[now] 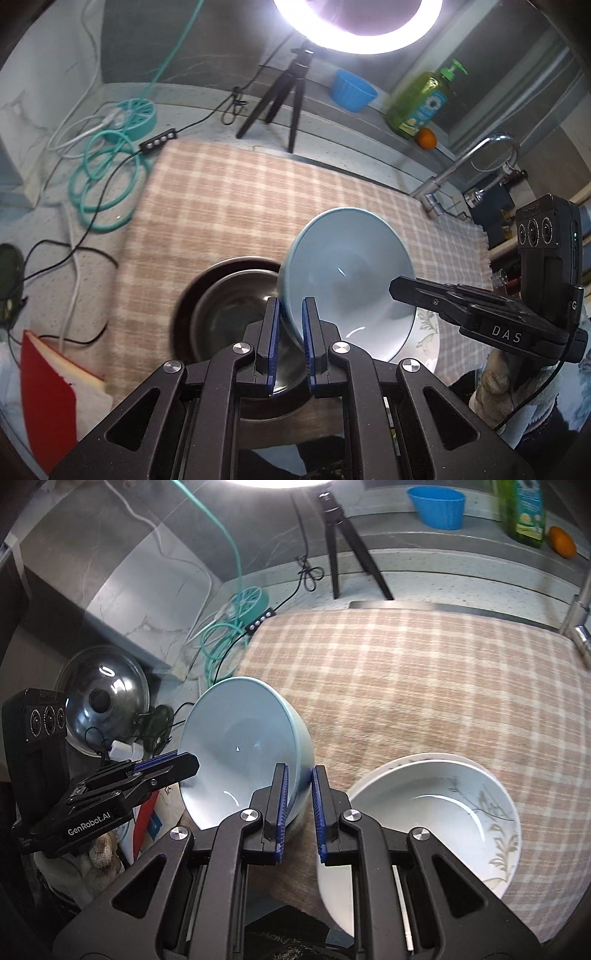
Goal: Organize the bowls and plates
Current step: 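Lift the pale blue-white bowl and carry it over the steel bowl, then lower the pale blue-white bowl into the steel bowl with the left gripper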
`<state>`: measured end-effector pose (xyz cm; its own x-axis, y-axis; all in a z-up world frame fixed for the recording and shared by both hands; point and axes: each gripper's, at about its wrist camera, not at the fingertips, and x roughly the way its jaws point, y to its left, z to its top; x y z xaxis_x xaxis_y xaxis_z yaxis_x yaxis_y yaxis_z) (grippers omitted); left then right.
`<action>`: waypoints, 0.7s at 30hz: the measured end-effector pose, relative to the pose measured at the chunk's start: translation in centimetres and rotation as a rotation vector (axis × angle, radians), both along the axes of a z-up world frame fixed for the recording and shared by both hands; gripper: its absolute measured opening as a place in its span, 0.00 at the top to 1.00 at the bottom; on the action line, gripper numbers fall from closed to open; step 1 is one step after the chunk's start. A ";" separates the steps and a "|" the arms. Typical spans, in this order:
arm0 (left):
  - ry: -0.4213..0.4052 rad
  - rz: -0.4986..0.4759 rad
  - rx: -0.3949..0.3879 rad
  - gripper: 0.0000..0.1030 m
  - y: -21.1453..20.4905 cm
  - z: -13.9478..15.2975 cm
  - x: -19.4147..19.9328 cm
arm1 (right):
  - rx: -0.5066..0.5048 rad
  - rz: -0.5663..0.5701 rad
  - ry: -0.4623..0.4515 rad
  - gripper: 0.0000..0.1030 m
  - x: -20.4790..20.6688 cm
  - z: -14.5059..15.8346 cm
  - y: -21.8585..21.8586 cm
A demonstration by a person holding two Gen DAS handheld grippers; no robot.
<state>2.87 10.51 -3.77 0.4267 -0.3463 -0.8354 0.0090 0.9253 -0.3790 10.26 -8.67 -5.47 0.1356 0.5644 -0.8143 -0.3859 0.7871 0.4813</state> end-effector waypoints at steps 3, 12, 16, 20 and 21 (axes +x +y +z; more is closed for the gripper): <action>0.021 0.023 -0.001 0.90 1.3 -0.6 -0.5 | -0.008 0.027 0.017 0.87 -0.3 -0.8 1.6; 0.079 0.049 -0.001 0.90 2.9 -2.3 -1.5 | -0.025 0.062 0.085 0.87 -0.7 -3.1 3.4; 0.088 0.052 0.004 0.90 3.1 -2.7 -1.6 | -0.034 0.072 0.094 0.87 -0.8 -3.6 3.8; 0.094 0.057 0.012 0.90 3.4 -2.9 -1.7 | -0.045 0.085 0.104 0.87 -1.0 -4.0 4.4; 0.098 0.059 0.012 0.90 3.5 -3.0 -1.7 | -0.046 0.087 0.106 0.87 -1.0 -4.1 4.5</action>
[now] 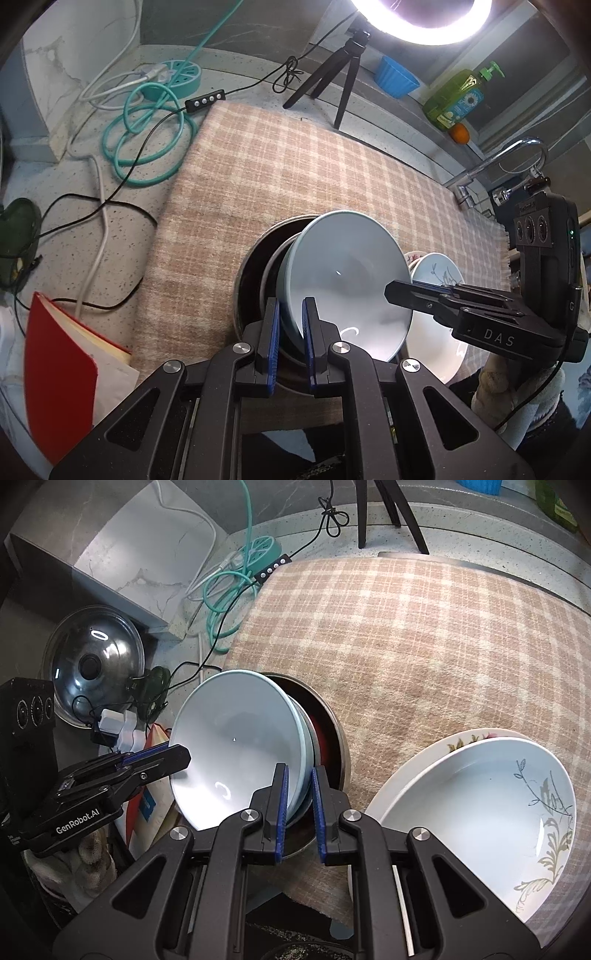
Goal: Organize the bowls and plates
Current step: 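Lower the pale blue-white bowl into the steel bowl with the left gripper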
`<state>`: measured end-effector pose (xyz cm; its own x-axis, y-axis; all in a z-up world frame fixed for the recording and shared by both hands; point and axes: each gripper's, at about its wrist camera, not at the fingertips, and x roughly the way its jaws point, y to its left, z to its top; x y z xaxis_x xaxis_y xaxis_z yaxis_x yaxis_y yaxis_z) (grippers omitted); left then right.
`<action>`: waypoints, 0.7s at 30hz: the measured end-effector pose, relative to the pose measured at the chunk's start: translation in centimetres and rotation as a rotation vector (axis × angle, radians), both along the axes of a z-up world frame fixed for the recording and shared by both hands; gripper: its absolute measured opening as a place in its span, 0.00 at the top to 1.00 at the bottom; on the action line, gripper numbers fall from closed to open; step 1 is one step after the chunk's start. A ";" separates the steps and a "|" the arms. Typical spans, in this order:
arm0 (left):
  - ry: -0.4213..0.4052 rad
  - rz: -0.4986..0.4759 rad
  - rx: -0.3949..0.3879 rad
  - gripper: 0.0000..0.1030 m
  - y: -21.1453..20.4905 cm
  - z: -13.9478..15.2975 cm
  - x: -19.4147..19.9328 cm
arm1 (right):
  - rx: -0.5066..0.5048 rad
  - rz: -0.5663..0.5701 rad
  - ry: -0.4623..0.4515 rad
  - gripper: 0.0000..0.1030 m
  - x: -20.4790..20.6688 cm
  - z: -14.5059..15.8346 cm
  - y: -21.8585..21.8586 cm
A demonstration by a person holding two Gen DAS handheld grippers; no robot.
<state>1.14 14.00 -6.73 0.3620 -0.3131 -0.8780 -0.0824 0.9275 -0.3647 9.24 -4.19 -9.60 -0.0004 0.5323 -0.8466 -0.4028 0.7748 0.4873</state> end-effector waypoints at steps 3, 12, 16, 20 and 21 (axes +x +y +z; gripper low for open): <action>0.009 0.006 0.000 0.90 0.2 -0.2 0.0 | -0.004 0.010 0.004 0.87 -0.1 -0.2 0.3; 0.010 0.008 0.022 0.90 0.2 -0.2 -0.1 | -0.004 0.016 -0.015 0.84 0.0 -0.1 0.3; 0.002 0.015 0.024 0.89 0.3 0.0 -0.1 | 0.001 0.016 -0.034 0.83 -0.1 0.4 0.0; -0.018 0.029 0.025 0.89 0.5 0.4 -0.2 | 0.016 0.006 -0.058 0.76 -0.1 1.1 -0.6; -0.024 0.034 0.026 0.89 0.5 0.5 -0.3 | 0.021 -0.001 -0.063 0.75 -0.1 1.3 -0.8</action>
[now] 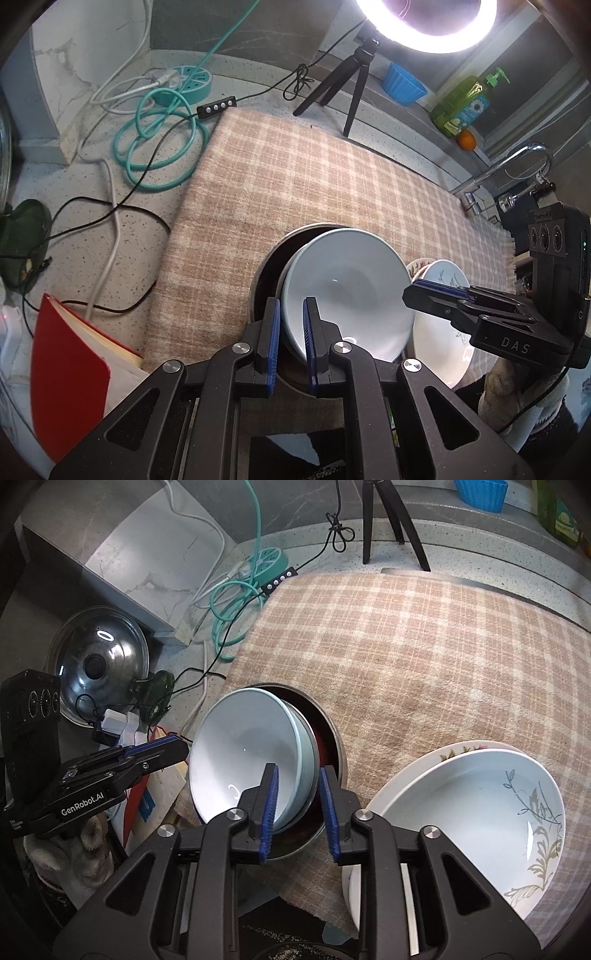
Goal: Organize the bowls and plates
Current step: 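Lower the pale blue-white bowl into the steel bowl with the left gripper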
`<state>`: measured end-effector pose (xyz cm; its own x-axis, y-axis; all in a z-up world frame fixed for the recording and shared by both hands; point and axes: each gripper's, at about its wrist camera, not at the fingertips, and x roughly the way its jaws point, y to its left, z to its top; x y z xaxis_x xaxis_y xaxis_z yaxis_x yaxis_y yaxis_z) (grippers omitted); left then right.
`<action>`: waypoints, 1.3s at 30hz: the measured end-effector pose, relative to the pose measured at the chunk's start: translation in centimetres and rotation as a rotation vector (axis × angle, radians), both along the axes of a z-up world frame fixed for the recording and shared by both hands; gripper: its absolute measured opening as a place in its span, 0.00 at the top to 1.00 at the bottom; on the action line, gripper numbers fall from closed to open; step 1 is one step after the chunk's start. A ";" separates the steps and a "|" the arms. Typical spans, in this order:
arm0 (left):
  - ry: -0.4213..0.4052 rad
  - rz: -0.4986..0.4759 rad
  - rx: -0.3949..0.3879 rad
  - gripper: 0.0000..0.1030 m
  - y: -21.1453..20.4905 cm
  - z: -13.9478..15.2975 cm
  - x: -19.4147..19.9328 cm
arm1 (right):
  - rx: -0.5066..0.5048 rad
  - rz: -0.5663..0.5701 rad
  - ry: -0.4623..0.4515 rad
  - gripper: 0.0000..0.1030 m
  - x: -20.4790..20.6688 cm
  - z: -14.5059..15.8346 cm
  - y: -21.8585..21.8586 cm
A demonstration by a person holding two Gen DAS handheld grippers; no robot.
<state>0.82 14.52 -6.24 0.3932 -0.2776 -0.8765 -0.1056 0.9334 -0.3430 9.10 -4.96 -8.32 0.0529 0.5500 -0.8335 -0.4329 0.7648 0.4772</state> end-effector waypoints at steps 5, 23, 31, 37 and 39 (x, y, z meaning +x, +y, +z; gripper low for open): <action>-0.035 0.052 0.011 0.89 1.0 0.3 -0.5 | 0.024 -0.044 -0.004 0.75 0.3 0.4 -1.7; 0.013 0.093 -0.051 0.89 2.0 -2.7 -1.5 | 0.015 -0.089 0.074 0.75 0.4 -2.6 -2.9; 0.030 0.076 -0.056 0.89 1.8 -3.5 -1.5 | 0.013 -0.085 0.100 0.77 0.3 -3.8 -2.4; 0.036 0.066 -0.054 0.90 1.6 -3.9 -1.0 | 0.023 -0.076 0.111 0.86 0.3 -4.1 -1.9; 0.038 0.061 -0.058 0.91 1.5 -4.1 -0.8 | 0.027 -0.068 0.116 0.89 0.3 -4.2 -1.7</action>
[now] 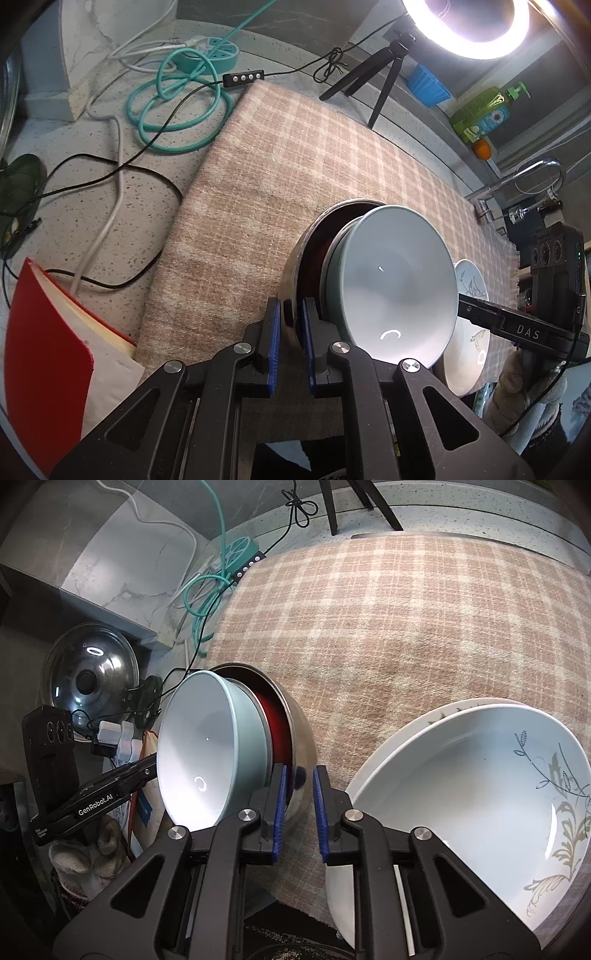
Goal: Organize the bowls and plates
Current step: 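Lower the pale blue-white bowl into the steel bowl with the left gripper, then carry the nested bowls with the left gripper onto the white plate stack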
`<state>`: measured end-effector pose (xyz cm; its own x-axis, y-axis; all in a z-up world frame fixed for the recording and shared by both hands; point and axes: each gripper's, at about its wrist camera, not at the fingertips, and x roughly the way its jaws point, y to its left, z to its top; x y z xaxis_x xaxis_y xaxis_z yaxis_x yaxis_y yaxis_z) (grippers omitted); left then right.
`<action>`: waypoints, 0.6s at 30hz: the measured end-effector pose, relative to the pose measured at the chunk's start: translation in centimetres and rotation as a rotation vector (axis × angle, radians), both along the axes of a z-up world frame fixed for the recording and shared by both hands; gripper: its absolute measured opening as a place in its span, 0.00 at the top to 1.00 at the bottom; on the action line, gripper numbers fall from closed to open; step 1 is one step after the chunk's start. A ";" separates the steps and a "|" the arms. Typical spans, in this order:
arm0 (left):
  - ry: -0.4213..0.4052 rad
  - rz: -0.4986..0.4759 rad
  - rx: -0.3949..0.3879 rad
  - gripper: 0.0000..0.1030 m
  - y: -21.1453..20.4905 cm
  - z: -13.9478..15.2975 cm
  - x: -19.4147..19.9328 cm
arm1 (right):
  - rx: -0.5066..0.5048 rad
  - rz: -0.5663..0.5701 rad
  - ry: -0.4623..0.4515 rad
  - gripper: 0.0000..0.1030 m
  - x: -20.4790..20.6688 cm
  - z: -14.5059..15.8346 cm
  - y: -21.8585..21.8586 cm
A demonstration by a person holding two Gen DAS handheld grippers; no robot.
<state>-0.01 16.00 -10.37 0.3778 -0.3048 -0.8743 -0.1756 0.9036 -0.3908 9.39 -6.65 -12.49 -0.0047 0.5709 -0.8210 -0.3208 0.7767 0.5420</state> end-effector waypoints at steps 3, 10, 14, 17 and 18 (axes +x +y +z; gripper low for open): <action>0.000 0.002 -0.002 0.91 0.0 -0.1 0.1 | -0.004 0.004 -0.002 0.89 0.1 -0.1 0.2; -0.002 -0.004 0.016 0.91 -0.1 0.2 0.1 | -0.015 0.012 -0.006 0.89 0.1 0.0 0.4; -0.002 -0.003 0.016 0.91 -0.3 0.5 0.2 | -0.012 0.009 -0.007 0.89 0.1 0.3 0.2; -0.011 -0.006 0.018 0.91 -0.6 1.0 0.2 | -0.011 0.007 -0.011 0.89 0.1 0.7 -0.2; -0.018 -0.009 0.022 0.91 -0.7 1.3 0.2 | -0.009 0.006 -0.015 0.89 0.1 0.9 -0.4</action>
